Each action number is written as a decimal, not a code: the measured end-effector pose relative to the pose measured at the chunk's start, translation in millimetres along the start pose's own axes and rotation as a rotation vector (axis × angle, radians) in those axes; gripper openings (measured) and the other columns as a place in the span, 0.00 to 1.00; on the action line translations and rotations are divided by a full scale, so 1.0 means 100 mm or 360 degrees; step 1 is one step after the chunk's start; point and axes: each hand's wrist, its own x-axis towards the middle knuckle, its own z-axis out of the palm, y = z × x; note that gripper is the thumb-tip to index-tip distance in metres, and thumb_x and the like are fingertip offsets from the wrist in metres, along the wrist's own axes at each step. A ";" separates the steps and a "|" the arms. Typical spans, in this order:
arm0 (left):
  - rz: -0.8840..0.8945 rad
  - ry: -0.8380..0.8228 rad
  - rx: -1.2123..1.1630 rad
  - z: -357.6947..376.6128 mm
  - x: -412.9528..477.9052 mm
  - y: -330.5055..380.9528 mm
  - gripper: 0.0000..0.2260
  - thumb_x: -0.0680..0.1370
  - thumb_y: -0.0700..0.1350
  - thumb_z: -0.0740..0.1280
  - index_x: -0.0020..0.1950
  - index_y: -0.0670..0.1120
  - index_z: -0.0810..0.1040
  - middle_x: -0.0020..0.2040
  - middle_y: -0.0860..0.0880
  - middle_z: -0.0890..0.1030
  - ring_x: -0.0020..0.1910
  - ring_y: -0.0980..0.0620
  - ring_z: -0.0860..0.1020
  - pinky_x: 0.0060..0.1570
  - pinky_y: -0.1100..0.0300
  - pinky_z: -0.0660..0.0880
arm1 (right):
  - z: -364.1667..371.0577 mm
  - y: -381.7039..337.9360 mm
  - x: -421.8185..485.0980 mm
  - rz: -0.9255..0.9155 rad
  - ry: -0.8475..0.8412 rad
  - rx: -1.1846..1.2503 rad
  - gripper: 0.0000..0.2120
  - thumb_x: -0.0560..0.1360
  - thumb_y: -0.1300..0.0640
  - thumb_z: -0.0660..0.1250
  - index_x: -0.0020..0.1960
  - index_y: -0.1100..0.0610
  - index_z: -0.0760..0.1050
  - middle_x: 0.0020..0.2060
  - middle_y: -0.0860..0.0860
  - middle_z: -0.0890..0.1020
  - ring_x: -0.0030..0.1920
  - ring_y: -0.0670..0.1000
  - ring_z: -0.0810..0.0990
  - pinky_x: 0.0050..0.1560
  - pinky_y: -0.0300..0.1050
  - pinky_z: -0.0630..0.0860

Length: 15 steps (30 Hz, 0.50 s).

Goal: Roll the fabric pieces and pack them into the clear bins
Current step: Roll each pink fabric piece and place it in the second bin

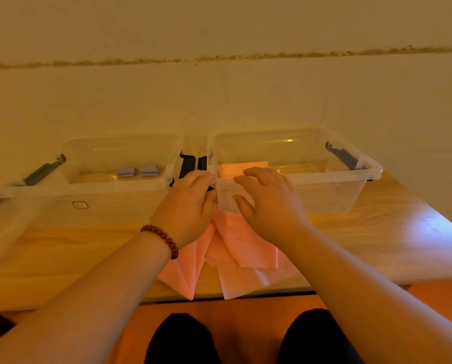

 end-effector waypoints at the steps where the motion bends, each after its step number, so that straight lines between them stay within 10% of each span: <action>1: -0.0019 0.0008 -0.0006 0.01 -0.05 0.02 0.17 0.82 0.45 0.56 0.71 0.47 0.68 0.71 0.50 0.68 0.67 0.52 0.67 0.58 0.66 0.61 | 0.00 -0.01 -0.05 0.0009 -0.0030 0.0004 0.17 0.75 0.52 0.66 0.62 0.54 0.78 0.62 0.56 0.79 0.62 0.60 0.76 0.62 0.57 0.70; 9: -0.0210 -0.0180 0.0006 0.13 -0.43 -0.04 0.22 0.81 0.53 0.58 0.75 0.52 0.61 0.74 0.52 0.64 0.72 0.53 0.62 0.68 0.60 0.59 | 0.06 -0.02 -0.49 0.0074 -0.0122 0.0032 0.21 0.79 0.45 0.55 0.63 0.53 0.78 0.71 0.53 0.71 0.72 0.58 0.66 0.69 0.60 0.66; 15: -0.0485 -0.0488 0.0365 0.25 -0.60 -0.18 0.23 0.80 0.56 0.59 0.72 0.46 0.65 0.71 0.47 0.67 0.69 0.47 0.65 0.67 0.54 0.64 | 0.18 0.02 -0.64 0.0255 -0.0964 -0.0009 0.25 0.82 0.40 0.50 0.77 0.41 0.54 0.78 0.44 0.54 0.77 0.50 0.52 0.75 0.54 0.51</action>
